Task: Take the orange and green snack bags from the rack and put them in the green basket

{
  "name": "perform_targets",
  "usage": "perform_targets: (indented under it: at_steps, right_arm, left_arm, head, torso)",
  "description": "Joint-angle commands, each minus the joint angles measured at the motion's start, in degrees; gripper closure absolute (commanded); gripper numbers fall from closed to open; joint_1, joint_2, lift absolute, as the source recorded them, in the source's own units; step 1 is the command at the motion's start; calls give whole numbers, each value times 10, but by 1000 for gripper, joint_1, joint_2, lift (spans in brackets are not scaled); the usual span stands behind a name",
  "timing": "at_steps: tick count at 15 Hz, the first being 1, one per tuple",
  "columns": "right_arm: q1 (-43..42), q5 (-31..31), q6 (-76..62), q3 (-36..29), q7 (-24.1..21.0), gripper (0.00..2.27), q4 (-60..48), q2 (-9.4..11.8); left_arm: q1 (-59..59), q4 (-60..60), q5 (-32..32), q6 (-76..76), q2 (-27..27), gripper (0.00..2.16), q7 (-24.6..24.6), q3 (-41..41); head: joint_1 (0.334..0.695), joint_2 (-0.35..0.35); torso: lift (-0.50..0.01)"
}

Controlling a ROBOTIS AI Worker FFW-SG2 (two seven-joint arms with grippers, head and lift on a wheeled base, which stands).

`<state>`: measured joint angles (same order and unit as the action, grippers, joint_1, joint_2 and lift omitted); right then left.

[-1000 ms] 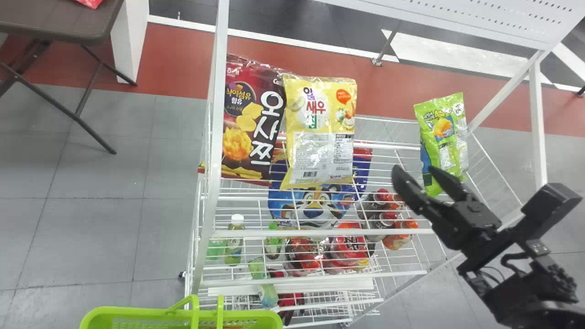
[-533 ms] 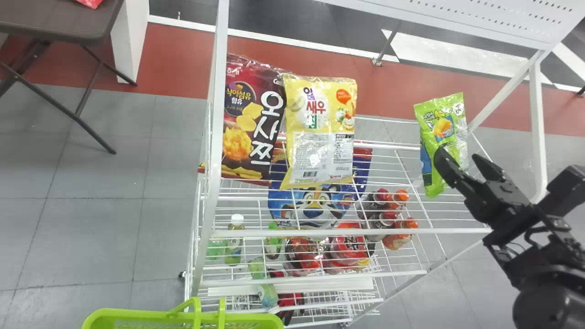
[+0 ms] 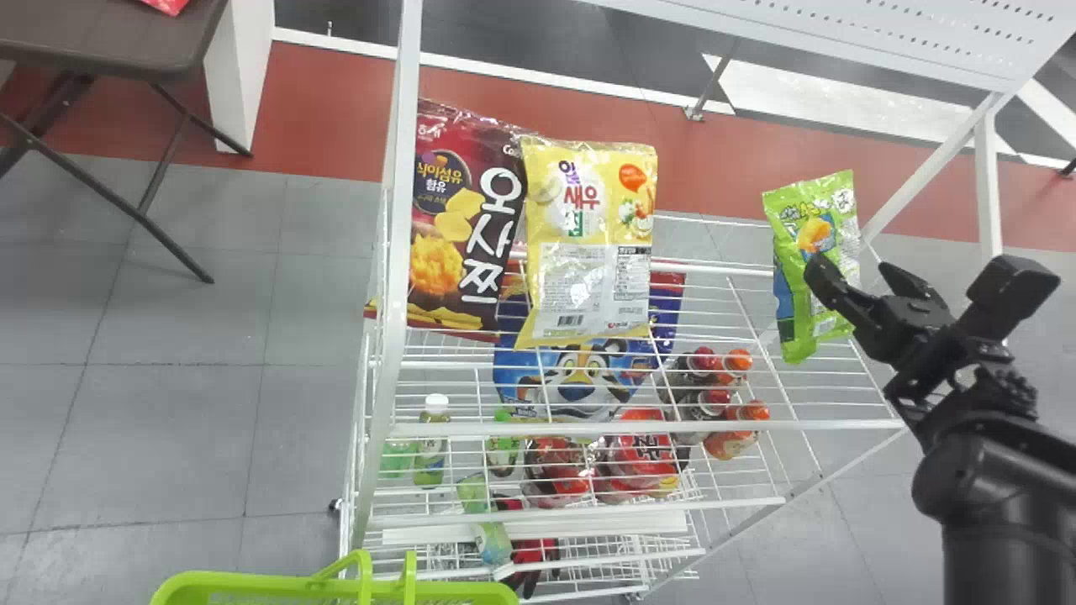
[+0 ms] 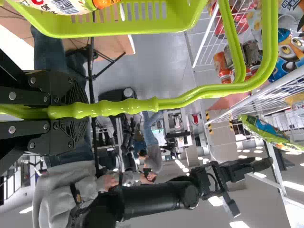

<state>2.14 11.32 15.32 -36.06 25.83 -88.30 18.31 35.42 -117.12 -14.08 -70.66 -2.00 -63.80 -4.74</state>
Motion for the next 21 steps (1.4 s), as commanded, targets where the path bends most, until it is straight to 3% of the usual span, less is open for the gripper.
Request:
perform_targets:
  at_steps: [1,10,20,21]
  right_arm:
    - [-37,-12,-9,5,4,90,55,16]
    - [-102,-28,-60,6,26,93,219,62]
    - [-170,-82,-75,46,35,100,313,64]
    - [-172,-85,-75,49,39,194,315,64]
  left_arm:
    - [0,-2,0,-3,0,2132,-1,2]
    - [1,-3,0,-5,-2,2132,-4,5]
    - [11,-1,-4,-1,-2,2132,-10,17]
    - [11,1,-5,0,-3,2135,-11,18]
  head:
    - [695,-350]
    - [695,-350]
    - [695,-350]
    - [695,-350]
  torso:
    - [0]
    - [0]
    - [0]
    - [0]
